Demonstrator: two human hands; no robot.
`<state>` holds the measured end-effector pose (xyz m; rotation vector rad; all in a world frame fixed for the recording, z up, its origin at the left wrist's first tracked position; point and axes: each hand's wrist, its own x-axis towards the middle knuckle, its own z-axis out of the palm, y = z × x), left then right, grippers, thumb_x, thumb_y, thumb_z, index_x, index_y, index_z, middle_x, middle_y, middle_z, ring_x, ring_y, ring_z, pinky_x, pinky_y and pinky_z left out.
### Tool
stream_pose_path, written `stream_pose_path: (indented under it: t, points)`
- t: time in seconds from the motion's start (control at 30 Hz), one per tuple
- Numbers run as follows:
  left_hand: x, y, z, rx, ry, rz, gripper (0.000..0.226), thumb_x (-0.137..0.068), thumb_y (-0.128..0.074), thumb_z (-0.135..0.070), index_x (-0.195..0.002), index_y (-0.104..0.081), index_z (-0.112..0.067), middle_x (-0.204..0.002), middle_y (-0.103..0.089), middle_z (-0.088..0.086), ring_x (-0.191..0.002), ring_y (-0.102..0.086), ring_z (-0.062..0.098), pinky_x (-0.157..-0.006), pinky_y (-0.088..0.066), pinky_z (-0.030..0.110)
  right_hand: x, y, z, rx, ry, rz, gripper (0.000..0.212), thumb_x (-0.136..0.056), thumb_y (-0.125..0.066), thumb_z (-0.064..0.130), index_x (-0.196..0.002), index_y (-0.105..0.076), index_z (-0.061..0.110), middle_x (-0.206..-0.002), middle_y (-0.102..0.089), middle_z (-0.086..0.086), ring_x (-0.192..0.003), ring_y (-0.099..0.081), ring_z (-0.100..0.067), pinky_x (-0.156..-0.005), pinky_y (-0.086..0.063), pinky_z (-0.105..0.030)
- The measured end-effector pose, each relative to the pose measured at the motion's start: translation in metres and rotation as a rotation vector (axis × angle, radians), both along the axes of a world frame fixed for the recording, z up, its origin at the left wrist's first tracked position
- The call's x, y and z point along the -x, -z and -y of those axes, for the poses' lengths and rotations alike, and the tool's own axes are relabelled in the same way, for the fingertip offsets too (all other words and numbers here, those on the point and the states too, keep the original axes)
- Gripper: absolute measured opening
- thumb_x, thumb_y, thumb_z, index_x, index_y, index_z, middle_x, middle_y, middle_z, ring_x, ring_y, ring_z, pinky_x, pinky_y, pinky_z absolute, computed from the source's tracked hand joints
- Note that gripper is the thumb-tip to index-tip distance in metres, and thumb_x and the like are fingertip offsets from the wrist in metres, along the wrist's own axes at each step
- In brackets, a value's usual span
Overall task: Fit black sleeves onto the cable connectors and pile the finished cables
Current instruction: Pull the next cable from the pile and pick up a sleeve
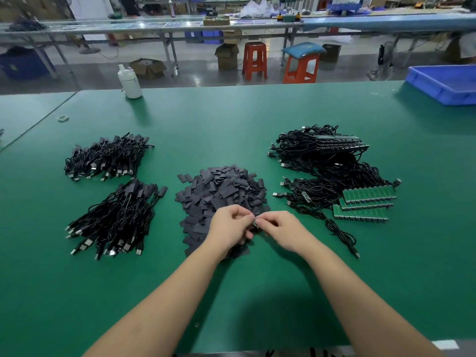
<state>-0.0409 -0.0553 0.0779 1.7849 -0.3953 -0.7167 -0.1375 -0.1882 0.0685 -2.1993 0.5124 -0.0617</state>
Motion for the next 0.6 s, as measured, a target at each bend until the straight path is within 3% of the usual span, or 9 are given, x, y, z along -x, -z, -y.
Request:
stream_pose_path:
  t: [0.1,0.2,0.27,0.37,0.5,0.6]
  points:
    - [-0.009,0.009,-0.012,-0.216,0.026,0.397,0.006,-0.088,-0.068,-0.028,-0.084,-0.072,-0.028,-0.07,-0.067,-0.014,-0.061,-0.056,-0.003,-0.061,-0.043,0.017,-0.001,0.012,-0.006,0.037,0.05,-0.059,0.017,-0.098,-0.059,0.035,-0.09,-0.073,0.032,-0.074,-0.071,0.007,-0.074,-0.063,-0.011,-0.071,-0.047,-0.022]
    - [-0.028,0.012,-0.032,-0.373,0.024,0.717,0.014,-0.095,-0.059,-0.023,-0.099,-0.071,-0.03,-0.098,-0.065,-0.014,-0.09,-0.059,0.008,-0.084,-0.049,0.027,-0.001,0.021,-0.008,0.053,0.056,-0.092,0.021,-0.1,-0.054,0.037,-0.09,-0.071,0.033,-0.084,-0.073,0.01,-0.082,-0.066,-0.01,-0.079,-0.051,-0.03]
    - [-0.047,0.013,-0.049,-0.437,0.092,0.738,0.02,-0.095,-0.058,-0.018,-0.106,-0.069,-0.031,-0.104,-0.06,-0.011,-0.095,-0.057,0.013,-0.089,-0.048,0.032,0.001,0.026,-0.008,0.037,0.05,-0.088,0.022,-0.101,-0.054,0.035,-0.087,-0.071,0.031,-0.086,-0.073,0.012,-0.071,-0.061,-0.001,-0.071,-0.05,-0.026]
    - [-0.07,0.019,-0.076,-0.507,0.255,0.649,0.023,-0.091,-0.067,-0.022,-0.114,-0.066,-0.029,-0.109,-0.054,-0.008,-0.092,-0.055,0.013,-0.09,-0.046,0.029,0.004,0.034,-0.011,-0.05,0.053,-0.081,0.027,-0.099,-0.057,0.035,-0.081,-0.074,0.026,-0.066,-0.069,0.012,-0.041,-0.037,-0.001,-0.05,-0.037,-0.023]
    - [-0.079,0.029,-0.086,-0.519,0.301,0.662,0.028,-0.086,-0.074,-0.027,-0.114,-0.067,-0.026,-0.112,-0.052,-0.007,-0.084,-0.048,0.01,-0.088,-0.043,0.025,0.005,0.041,-0.017,-0.066,0.044,-0.075,0.021,-0.1,-0.054,0.041,-0.086,-0.07,0.039,-0.074,-0.069,0.011,-0.052,-0.046,-0.005,-0.057,-0.042,-0.026]
    - [-0.081,0.034,-0.083,-0.493,0.27,0.703,0.025,-0.086,-0.074,-0.024,-0.11,-0.069,-0.023,-0.109,-0.053,-0.006,-0.083,-0.048,0.01,-0.085,-0.042,0.024,0.006,0.045,-0.014,-0.106,0.024,-0.076,0.014,-0.099,-0.056,0.04,-0.101,-0.07,0.038,-0.078,-0.067,0.011,-0.067,-0.055,-0.009,-0.068,-0.046,-0.029]
